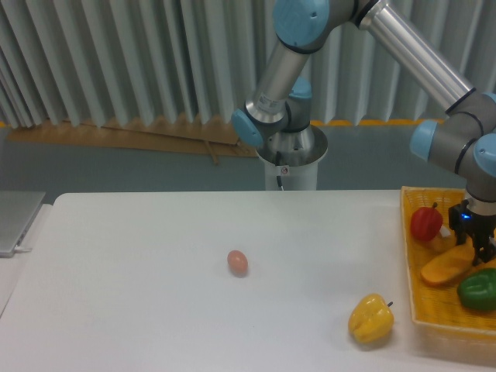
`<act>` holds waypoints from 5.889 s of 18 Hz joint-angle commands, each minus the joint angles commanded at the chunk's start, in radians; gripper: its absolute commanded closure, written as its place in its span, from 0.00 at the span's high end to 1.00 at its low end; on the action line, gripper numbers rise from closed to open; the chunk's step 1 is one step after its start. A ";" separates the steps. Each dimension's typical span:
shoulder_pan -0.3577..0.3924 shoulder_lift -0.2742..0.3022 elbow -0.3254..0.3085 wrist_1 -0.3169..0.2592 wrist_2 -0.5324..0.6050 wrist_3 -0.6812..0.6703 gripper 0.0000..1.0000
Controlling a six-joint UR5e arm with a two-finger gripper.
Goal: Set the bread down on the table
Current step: 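Close the gripper on the orange loaf inside the basket, then lift the orange loaf up out of the basket, then carry the held orange loaf over the table beside the pink egg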
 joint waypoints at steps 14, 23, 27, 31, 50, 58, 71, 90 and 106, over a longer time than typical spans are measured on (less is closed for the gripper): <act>0.002 -0.015 0.048 0.006 -0.009 -0.014 1.00; -0.008 -0.038 0.046 0.025 -0.009 -0.014 1.00; -0.008 -0.040 0.040 0.025 -0.009 -0.012 1.00; -0.002 -0.043 0.035 0.025 -0.009 -0.003 1.00; 0.000 -0.043 0.046 0.020 -0.002 -0.015 0.34; -0.024 0.017 0.018 -0.012 -0.003 -0.018 0.34; -0.051 0.100 -0.026 -0.101 -0.090 -0.018 0.35; -0.037 0.239 -0.029 -0.281 -0.126 -0.020 0.35; -0.415 0.350 0.020 -0.430 -0.124 -0.563 0.35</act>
